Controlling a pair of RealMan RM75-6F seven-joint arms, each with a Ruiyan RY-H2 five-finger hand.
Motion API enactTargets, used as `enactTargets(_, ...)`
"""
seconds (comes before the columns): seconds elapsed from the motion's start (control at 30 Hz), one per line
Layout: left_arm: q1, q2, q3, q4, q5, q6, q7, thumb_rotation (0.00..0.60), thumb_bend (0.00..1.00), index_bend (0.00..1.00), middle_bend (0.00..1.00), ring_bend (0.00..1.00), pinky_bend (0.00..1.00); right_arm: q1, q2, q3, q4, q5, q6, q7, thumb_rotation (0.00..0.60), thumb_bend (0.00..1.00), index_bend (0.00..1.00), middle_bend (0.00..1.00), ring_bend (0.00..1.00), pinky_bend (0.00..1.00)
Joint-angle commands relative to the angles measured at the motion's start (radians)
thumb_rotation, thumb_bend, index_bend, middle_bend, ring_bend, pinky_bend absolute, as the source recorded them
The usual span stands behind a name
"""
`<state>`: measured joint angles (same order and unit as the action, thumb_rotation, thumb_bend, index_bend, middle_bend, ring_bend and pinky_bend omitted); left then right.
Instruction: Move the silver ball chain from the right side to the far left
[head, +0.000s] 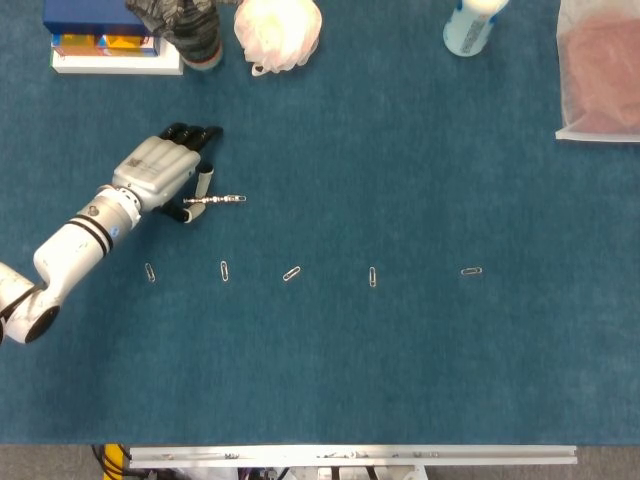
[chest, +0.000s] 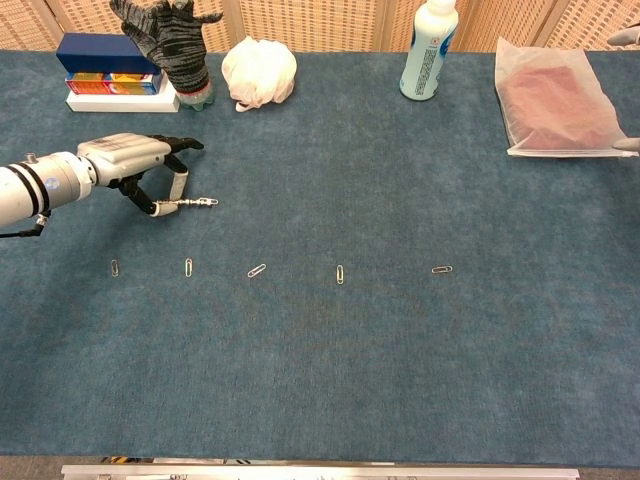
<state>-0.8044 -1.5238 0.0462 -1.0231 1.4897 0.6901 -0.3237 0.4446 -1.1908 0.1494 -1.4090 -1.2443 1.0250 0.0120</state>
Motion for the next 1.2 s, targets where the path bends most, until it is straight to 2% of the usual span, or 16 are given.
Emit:
enactTargets(0.03,0.005,0.017,-0.001,-0.021,-0.004,0.007,0.014,0.600,0.36,0.55,0.00,0.00,0.03,0.000,-0.001,0.000,0.000,-0.001,0.001,0.001,0.600,0.00,0.12,0.06,0.00,0.11)
enactTargets(0.43,0.034,0.083,-0.008,-0.122,-0.027,0.042,0.075,0.600,0.36,0.57,0.00,0.00,0.03,0.000,-0.003,0.000,0.002,-0.005,0.001,0.007,0.600,0.00,0.12,0.06,0.00,0.11)
enactTargets(0.6,0.053,0.133,-0.006,-0.204,-0.032,0.067,0.098,0.600,0.36,0.57,0.00,0.00,0.03,0.000,-0.004,-0.001,0.005,-0.006,0.000,0.012,0.600,0.00,0.12,0.06,0.00,0.11)
enactTargets(0.83,0.083,0.208,0.008,-0.331,-0.035,0.102,0.162,0.600,0.36,0.57,0.00,0.00,0.03,-0.001,-0.006,-0.003,0.004,-0.012,0.001,0.015,0.600,0.00,0.12,0.06,0.00,0.11)
enactTargets(1.2,0.149,0.312,0.045,-0.461,-0.088,0.123,0.263,0.600,0.36,0.57,0.00,0.00,0.03,-0.002,-0.001,-0.005,-0.004,-0.012,0.000,0.013,0.600,0.00,0.12,0.06,0.00,0.11)
